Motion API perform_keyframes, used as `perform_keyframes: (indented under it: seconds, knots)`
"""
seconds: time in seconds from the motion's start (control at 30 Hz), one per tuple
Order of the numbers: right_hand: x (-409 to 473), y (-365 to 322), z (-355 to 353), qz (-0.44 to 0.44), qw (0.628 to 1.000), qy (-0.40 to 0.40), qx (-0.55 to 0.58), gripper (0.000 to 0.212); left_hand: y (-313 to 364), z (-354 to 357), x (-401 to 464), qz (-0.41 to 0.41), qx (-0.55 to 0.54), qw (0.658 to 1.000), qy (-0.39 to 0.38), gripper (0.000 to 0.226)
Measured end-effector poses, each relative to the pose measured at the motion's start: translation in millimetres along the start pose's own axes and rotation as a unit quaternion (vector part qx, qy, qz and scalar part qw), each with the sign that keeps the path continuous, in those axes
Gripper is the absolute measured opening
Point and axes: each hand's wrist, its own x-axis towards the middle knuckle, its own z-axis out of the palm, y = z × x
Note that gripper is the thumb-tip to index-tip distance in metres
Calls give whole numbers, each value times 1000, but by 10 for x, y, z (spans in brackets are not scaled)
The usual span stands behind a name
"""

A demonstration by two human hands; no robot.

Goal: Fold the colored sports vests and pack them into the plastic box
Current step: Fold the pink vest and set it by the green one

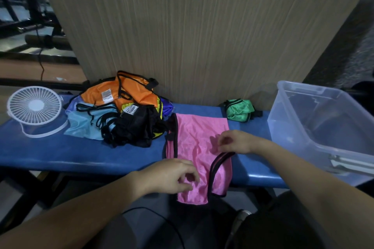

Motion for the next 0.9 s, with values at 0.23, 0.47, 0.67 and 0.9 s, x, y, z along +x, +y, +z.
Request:
perform_keyframes:
  seconds: [0.23,0.47,0.67,0.9]
  knots:
    - [139,-71,-32,-22,995,97,6,8,-249,-280,326,-17,10,993,115,19]
    - [472,81,-10,-39,987,153,20,17,-719,-576,892,-81,2,970,231,17]
    - [797,243,0,6,973,225,40,18,-1145,-602,1184,-154,-11,952,264,11]
    - [1050,442,45,39,972,232,-21,15,-1493,-571,1203,-176,-7,963,202,21]
